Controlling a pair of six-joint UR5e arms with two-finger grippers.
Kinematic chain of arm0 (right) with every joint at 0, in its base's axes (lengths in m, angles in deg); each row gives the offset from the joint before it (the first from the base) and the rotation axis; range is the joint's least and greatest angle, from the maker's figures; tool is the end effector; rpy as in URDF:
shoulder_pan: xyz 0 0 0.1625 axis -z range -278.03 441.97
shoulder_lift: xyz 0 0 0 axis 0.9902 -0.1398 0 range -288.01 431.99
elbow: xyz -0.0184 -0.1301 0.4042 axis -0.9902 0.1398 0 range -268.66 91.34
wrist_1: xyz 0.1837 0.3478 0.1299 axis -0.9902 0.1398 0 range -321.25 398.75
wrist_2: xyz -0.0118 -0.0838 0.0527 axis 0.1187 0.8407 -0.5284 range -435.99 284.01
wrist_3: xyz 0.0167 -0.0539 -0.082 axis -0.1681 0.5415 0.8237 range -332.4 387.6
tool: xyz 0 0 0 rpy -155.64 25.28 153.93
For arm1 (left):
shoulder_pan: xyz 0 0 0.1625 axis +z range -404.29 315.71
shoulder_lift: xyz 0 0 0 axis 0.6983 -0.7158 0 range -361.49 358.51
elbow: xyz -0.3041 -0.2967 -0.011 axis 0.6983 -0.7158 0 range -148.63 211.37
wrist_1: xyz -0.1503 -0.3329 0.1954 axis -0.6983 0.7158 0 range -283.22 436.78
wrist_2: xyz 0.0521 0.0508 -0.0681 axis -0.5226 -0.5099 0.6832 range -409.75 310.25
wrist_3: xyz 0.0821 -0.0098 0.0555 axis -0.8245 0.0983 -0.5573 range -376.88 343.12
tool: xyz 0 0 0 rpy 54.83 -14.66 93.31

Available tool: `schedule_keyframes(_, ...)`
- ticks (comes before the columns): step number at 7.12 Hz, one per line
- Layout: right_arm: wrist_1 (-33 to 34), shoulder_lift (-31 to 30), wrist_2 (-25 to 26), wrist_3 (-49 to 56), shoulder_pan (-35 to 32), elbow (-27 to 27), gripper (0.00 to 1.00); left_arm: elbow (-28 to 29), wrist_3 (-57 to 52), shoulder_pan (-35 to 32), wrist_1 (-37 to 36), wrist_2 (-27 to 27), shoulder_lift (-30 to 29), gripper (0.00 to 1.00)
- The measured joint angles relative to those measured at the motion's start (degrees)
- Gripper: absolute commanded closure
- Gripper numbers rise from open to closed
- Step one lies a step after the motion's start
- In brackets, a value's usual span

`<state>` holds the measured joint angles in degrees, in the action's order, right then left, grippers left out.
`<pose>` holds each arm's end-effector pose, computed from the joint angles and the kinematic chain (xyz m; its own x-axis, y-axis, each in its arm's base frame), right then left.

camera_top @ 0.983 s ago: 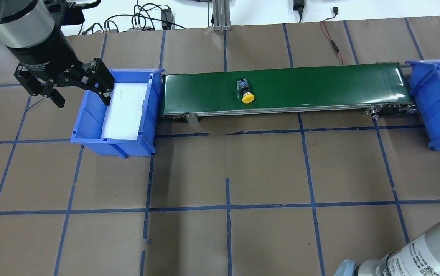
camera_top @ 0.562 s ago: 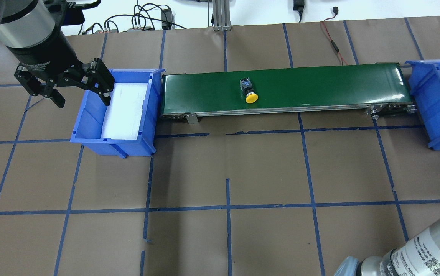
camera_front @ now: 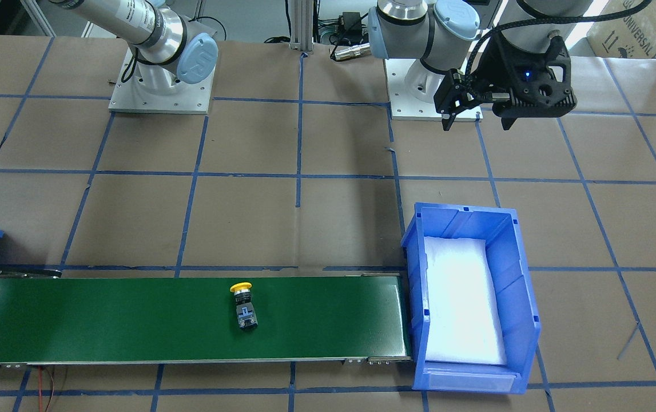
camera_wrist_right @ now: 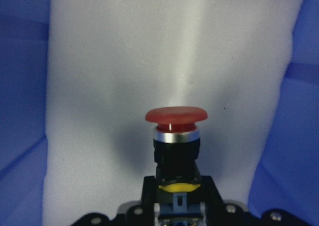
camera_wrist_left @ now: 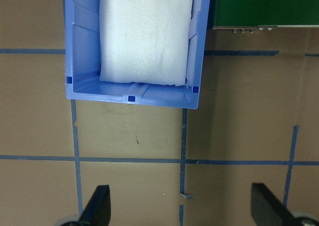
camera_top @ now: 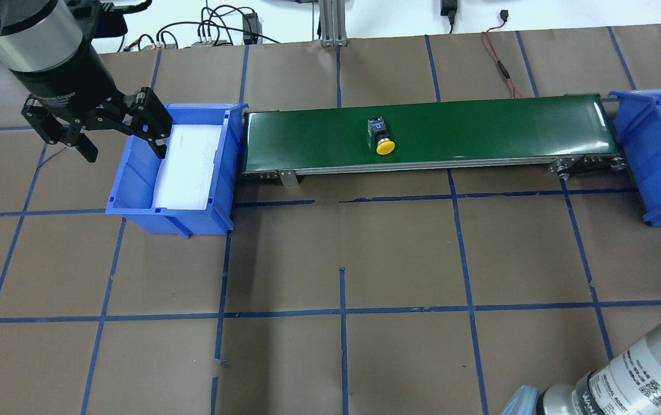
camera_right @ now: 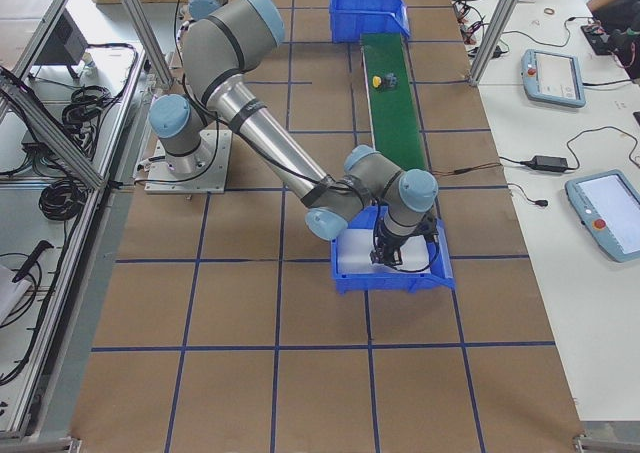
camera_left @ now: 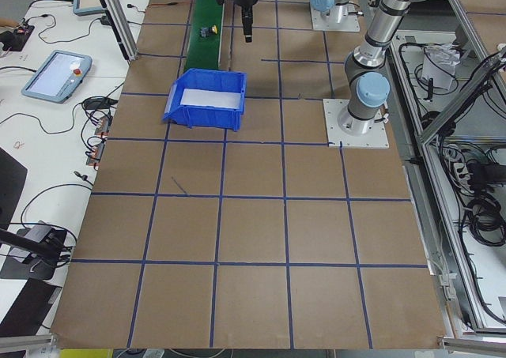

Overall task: Transport two buttons from left to right
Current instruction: 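Carry the red-capped button into the far bin with the right gripper, then release the red-capped button and raise the right gripper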

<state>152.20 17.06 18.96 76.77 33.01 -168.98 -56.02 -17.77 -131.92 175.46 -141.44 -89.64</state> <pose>-0.3622 -0.6059 0.2398 -0.9891 -0.1440 0.0307 -0.1409 0.9862 0.0874 -0.1109 -0.4744 0.5112 -0.9993 -0.0238 -0.0283 -0.0258 0.9969 0.0740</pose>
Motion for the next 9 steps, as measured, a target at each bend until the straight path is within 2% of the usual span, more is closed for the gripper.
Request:
schedule_keyframes(2,0.58,-0.04,0.0,-3.72,0.0,-1.08,0.77,-0.17,0.0,0.0,0.0,-0.04,0.0,0.0)
schedule_keyframes(3,0.62,-0.06,-0.04,-4.64,0.0,-1.21,0.62,-0.2,0.0,0.0,-0.03,-0.01,0.0,0.0)
schedule_keyframes(4,0.63,-0.07,-0.1,-5.95,0.0,-1.34,0.19,-0.23,0.02,-0.02,-0.04,-0.01,0.0,0.0)
schedule_keyframes(5,0.79,-0.18,-0.35,-7.81,0.0,-1.57,0.0,-0.24,0.06,-0.05,-0.01,-0.04,0.0,0.0)
schedule_keyframes(9,1.85,-2.36,-0.82,-9.8,-0.02,-1.94,0.0,-0.24,0.09,-0.08,0.02,-0.07,0.0,0.0)
